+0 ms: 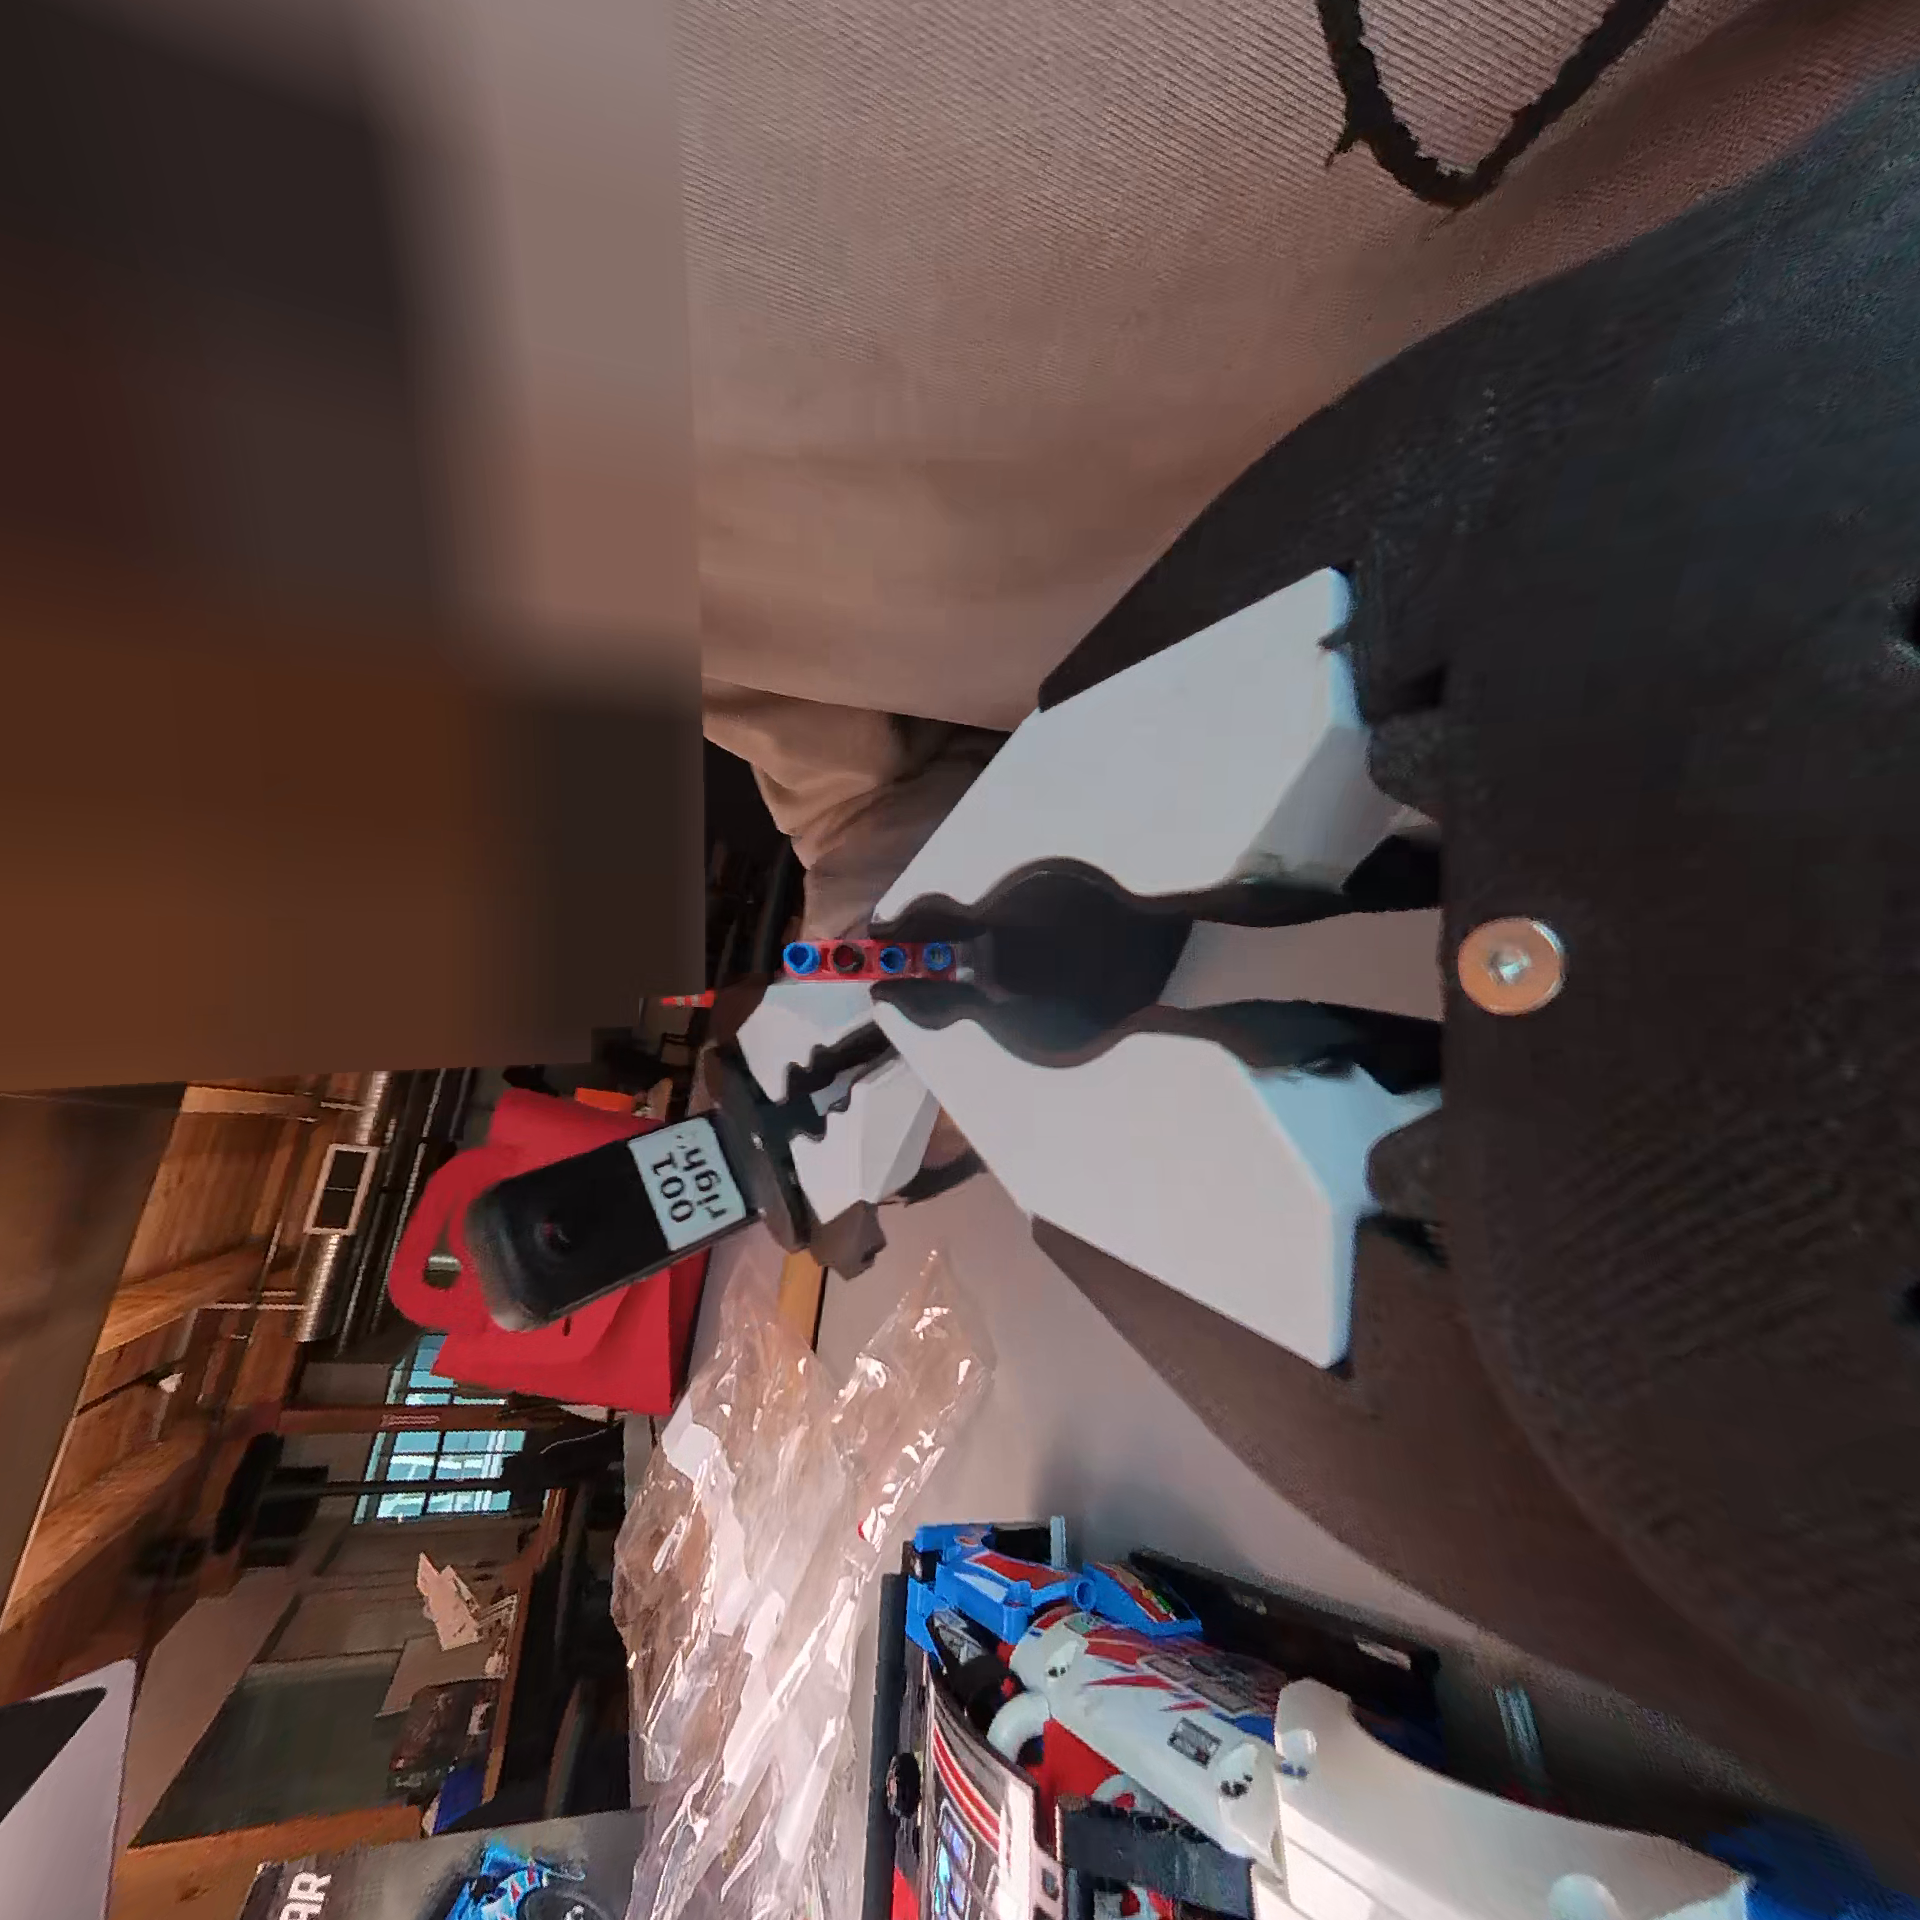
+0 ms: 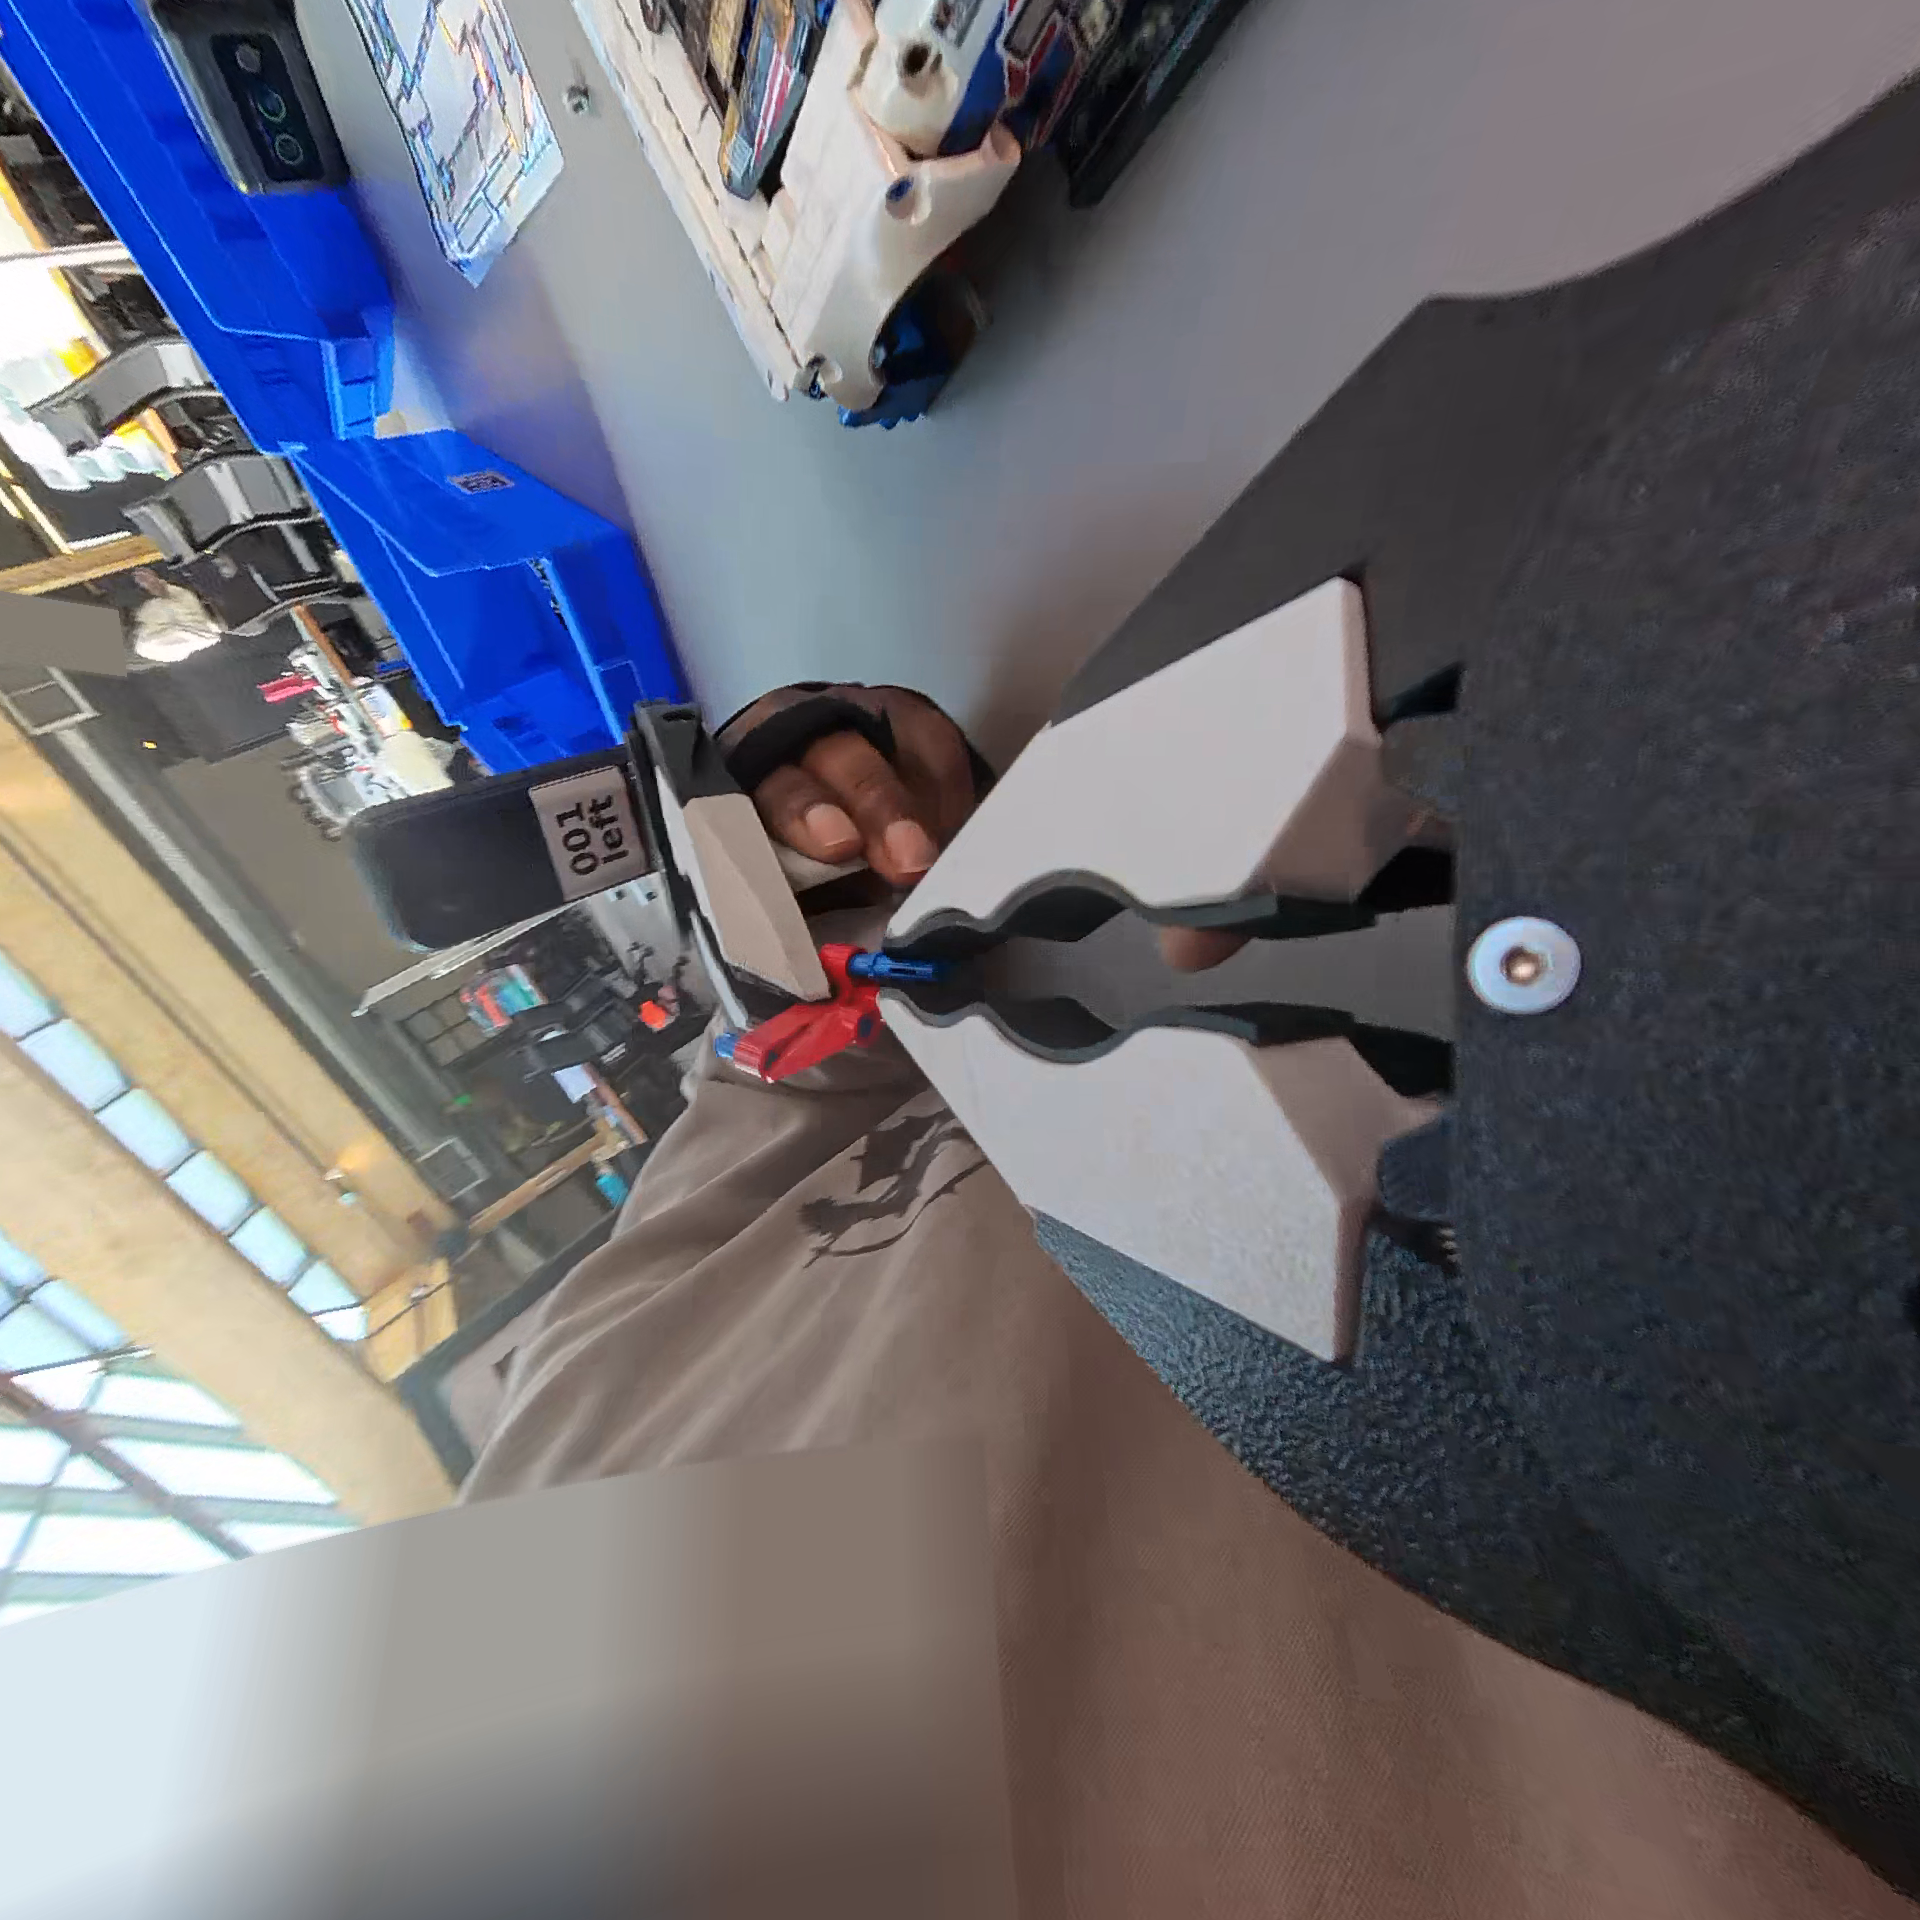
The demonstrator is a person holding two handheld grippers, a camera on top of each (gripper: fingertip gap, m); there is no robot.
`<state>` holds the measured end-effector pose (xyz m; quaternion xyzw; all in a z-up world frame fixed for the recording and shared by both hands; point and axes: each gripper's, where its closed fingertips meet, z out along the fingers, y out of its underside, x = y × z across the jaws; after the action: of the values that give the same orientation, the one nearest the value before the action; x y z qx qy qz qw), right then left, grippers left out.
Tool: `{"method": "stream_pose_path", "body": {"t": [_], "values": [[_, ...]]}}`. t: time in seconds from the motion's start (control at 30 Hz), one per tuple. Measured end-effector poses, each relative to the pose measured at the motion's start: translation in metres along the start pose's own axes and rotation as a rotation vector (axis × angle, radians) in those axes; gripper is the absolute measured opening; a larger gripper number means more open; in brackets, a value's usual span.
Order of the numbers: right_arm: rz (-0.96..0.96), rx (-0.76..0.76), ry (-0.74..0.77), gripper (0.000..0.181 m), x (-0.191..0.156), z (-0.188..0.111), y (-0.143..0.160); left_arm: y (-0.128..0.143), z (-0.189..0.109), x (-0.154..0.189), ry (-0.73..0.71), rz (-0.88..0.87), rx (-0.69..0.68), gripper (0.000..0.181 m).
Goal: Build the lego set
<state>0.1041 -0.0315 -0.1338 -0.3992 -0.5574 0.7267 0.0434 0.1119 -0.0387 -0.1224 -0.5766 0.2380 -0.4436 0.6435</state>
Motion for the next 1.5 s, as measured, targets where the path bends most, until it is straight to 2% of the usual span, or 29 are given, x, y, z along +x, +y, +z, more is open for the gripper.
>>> {"method": "stream_pose_path", "body": {"t": [0.07, 0.13, 0.23, 0.37, 0.43, 0.57, 0.8, 1.03, 1.3, 1.5], "values": [[0.065, 0.093, -0.019, 0.001, -0.001, 0.003, -0.010, -0.012, -0.001, -0.002, 0.014, -0.090, 0.102, 0.006], [0.046, 0.137, 0.025, 0.001, 0.002, 0.004, -0.017, -0.021, -0.004, -0.008, 0.013, -0.165, 0.178, 0.005], [-0.083, 0.147, 0.126, 0.001, 0.005, 0.005, -0.022, -0.027, -0.007, -0.013, 0.025, -0.248, 0.252, 0.006], [-0.318, 0.108, 0.228, 0.000, 0.001, 0.006, -0.022, -0.028, -0.007, -0.010, 0.065, -0.281, 0.266, 0.005], [-0.404, 0.072, 0.267, 0.000, 0.000, 0.007, -0.020, -0.027, -0.006, -0.007, 0.087, -0.278, 0.251, 0.005], [-0.408, 0.037, 0.270, 0.000, -0.002, 0.009, -0.014, -0.022, -0.005, -0.004, 0.097, -0.233, 0.203, 0.006], [0.044, 0.226, 0.041, 0.000, -0.008, 0.017, -0.016, -0.034, 0.002, -0.001, 0.119, -0.195, 0.226, 0.005], [-0.071, 0.211, 0.108, 0.000, -0.001, 0.008, -0.021, -0.033, 0.001, -0.008, 0.088, -0.162, 0.162, 0.005], [-0.169, 0.143, 0.133, 0.001, -0.002, 0.006, -0.018, -0.025, -0.002, -0.003, 0.039, 0.013, 0.024, 0.005], [-0.234, 0.110, 0.187, 0.001, 0.003, 0.005, -0.015, -0.021, -0.004, -0.004, 0.005, 0.041, -0.005, 0.013]]}}
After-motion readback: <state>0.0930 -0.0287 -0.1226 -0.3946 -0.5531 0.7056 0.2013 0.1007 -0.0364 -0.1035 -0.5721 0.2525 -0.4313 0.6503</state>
